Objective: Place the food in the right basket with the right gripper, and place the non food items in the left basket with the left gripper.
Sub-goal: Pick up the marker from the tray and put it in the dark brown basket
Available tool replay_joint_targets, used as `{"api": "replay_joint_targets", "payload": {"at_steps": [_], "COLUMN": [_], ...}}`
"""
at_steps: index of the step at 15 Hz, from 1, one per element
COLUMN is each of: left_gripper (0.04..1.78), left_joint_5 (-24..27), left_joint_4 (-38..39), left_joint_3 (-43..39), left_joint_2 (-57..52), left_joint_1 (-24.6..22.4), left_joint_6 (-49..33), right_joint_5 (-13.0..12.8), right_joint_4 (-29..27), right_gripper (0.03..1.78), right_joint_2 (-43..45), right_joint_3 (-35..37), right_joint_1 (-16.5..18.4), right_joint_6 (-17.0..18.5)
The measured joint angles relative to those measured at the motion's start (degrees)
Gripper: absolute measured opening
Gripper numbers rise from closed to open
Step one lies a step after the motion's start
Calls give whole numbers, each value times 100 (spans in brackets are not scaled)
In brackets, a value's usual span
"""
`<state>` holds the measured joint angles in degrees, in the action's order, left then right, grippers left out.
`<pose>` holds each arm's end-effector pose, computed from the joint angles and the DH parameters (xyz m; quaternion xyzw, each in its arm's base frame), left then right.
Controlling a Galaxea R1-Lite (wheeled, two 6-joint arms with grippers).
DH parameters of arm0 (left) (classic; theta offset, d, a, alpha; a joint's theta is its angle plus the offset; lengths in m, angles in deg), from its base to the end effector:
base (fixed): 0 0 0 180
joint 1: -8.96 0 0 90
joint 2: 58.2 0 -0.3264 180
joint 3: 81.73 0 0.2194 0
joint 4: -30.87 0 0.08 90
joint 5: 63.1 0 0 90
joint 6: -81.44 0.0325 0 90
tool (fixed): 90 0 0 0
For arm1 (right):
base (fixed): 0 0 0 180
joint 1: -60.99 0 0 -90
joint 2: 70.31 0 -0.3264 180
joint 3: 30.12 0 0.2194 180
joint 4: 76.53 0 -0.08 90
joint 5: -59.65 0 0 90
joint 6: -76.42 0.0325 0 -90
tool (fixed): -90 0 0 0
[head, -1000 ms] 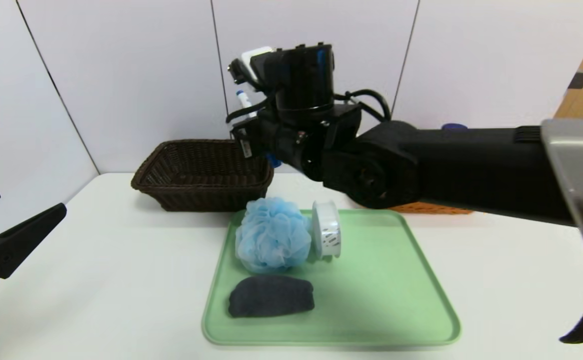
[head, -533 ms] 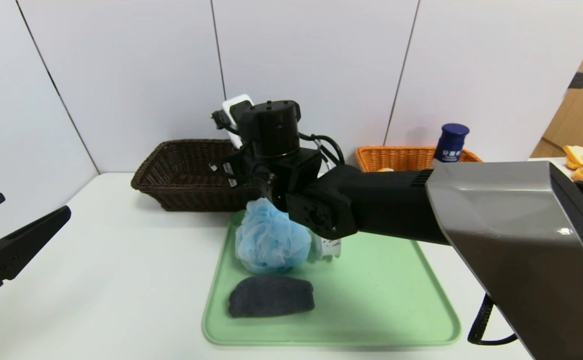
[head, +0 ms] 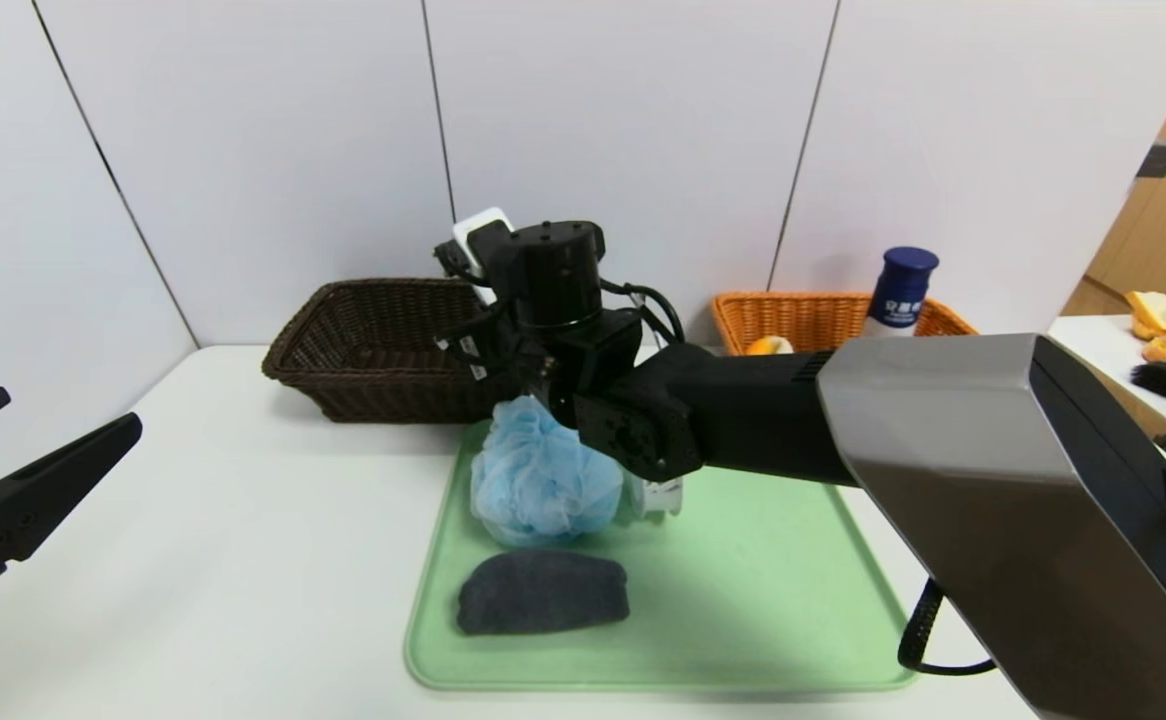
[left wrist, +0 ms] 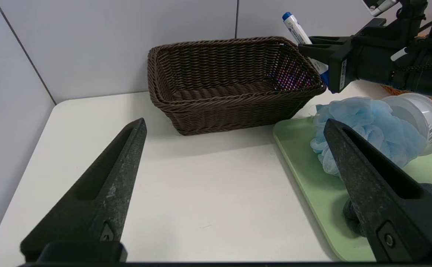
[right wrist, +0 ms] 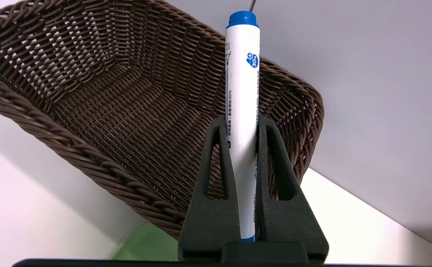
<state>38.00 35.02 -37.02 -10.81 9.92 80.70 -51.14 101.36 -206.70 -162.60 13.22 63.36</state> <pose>0.1099 -0.0081 0.2328 -0.0053 -0.0121 -0.1051 0.9944 0.3883 0.4106 0.1986 -0.1398 0.0166 0.2364 0.9614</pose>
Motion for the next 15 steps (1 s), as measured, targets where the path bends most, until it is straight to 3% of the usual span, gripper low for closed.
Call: {"api": "replay_joint_targets", "payload": {"at_steps": [3,6,10,15], "left_gripper": [169,169,169,169], "left_joint_5": [0,-2,0,0], "left_joint_4": [1,0,1,0], "left_joint_3": [0,0,0,2], "left_joint_2": [-1,-4,-9,-9], "left_joint_1": [0,0,0,0], "left_joint_6": [6,4,6,-10], "right_joint_5": [-16,4,0,-49], "right_joint_4": [362,708,725,642], "right_gripper": [67,101,129,149], "right_joint_2": [-52,-145,-123,402], "right_joint_3": [0,9,13,22], "right_joint_1": [48,85,111,356], "right_joint_6": [-201,-425,-425,-494]}}
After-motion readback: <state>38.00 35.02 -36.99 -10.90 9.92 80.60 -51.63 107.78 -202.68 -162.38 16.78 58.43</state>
